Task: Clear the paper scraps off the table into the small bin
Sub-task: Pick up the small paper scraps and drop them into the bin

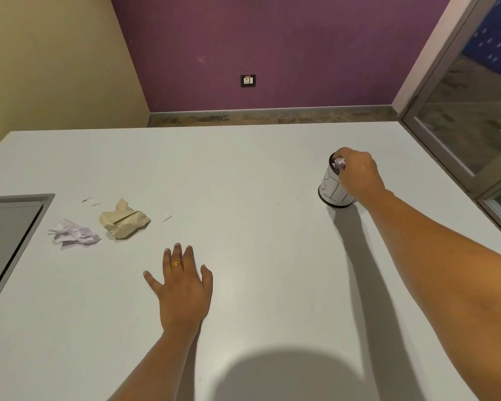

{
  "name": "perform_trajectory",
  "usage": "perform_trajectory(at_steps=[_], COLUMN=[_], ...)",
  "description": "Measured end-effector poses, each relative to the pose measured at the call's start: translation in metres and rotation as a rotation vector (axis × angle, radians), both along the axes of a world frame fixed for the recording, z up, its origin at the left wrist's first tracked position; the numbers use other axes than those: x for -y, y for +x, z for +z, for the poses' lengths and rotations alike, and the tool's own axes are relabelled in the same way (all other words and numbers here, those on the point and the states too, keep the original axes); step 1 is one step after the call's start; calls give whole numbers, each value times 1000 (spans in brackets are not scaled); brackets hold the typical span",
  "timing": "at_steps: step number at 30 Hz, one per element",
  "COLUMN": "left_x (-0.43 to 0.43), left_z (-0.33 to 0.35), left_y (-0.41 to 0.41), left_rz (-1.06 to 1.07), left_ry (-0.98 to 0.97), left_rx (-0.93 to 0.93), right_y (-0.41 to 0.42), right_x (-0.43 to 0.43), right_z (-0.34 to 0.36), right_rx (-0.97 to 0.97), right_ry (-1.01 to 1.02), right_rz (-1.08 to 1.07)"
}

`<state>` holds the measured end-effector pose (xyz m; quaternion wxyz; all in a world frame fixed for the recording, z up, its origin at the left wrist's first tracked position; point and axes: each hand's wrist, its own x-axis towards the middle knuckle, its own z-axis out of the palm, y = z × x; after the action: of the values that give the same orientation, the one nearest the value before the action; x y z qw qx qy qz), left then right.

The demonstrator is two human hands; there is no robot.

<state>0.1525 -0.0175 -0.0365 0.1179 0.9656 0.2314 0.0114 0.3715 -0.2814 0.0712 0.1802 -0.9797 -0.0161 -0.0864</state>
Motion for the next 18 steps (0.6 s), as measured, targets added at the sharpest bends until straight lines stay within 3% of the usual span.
perform_trajectory(at_steps=[7,18], left_x=[1,1], left_z=[2,1], left_y=[0,1], left_rz=[5,20], left_ry=[-8,9], left_rx=[-7,-17], right_y=[-24,-65], right_x=[-61,-214], right_z=[-15,-70], right_rx=[241,-108], right_ry=[-25,-57], right_rz=[234,769])
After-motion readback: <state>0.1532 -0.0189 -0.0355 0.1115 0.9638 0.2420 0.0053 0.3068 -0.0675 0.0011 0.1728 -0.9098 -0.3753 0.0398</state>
